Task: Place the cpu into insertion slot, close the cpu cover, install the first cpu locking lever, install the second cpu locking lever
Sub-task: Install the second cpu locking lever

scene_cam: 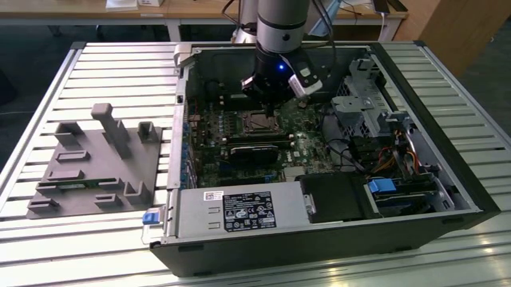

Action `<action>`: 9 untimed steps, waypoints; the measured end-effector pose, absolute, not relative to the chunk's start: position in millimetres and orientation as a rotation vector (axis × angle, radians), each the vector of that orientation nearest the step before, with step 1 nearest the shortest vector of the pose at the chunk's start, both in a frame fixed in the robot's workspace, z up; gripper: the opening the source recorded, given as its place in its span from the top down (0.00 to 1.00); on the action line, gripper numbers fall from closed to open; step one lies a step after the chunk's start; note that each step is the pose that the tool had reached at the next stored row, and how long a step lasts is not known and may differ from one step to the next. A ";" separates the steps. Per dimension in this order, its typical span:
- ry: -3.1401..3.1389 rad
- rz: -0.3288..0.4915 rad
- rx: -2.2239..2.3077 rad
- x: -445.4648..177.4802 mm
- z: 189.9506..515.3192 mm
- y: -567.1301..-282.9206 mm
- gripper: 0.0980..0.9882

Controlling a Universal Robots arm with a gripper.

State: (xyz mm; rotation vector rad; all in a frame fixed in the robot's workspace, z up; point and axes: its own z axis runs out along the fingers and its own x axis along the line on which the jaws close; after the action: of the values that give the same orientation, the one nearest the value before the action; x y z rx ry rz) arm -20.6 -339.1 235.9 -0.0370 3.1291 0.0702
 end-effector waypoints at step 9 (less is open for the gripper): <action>3.129 0.070 -0.037 -20.6 234.4 -352.9 0.99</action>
State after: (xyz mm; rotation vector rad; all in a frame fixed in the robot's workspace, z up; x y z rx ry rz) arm -20.6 -352.9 234.4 -0.0368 3.1291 0.0702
